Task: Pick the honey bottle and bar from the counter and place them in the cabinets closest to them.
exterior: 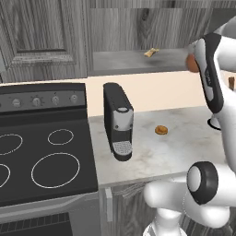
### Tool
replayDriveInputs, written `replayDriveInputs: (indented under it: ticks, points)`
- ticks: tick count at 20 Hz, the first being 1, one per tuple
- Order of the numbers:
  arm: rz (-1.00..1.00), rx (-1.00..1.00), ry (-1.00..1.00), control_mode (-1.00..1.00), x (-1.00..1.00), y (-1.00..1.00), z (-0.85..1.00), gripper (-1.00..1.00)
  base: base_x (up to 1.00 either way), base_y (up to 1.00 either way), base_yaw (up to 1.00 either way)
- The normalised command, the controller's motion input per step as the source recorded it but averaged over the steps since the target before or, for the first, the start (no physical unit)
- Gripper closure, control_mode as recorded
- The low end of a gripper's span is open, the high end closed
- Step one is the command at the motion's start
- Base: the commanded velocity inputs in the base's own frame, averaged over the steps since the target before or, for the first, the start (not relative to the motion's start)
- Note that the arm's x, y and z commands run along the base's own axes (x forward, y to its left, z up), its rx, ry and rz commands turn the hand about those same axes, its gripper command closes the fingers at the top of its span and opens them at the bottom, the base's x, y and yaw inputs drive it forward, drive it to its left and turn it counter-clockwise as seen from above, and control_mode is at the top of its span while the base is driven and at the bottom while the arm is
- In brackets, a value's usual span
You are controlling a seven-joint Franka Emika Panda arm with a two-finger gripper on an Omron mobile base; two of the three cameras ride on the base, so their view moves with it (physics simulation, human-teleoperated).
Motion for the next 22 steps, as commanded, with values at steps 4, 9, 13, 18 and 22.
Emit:
replayDriveInputs:
  ticks: [4,9,13,18,22]
  points:
    - [0.02,0.0,0.0,-1.0,0.45,0.0,0.31,1.0,0.0,0.0,0.0]
    - [0.01,0.0,0.0,-1.0,0.15,0.0,0.05,1.0,0.0,0.0,0.0]
    - [0.0,0.0,0.0,-1.0,0.05,0.0,0.0,1.0,0.0,0.0,0.0]
    - [0.0,0.0,0.0,-1.0,0.33,0.0,0.0,1.0,0.0,0.0,0.0]
    - [0.02,0.0,0.0,-1.0,0.33,0.0,-0.03,1.0,0.0,0.0,0.0]
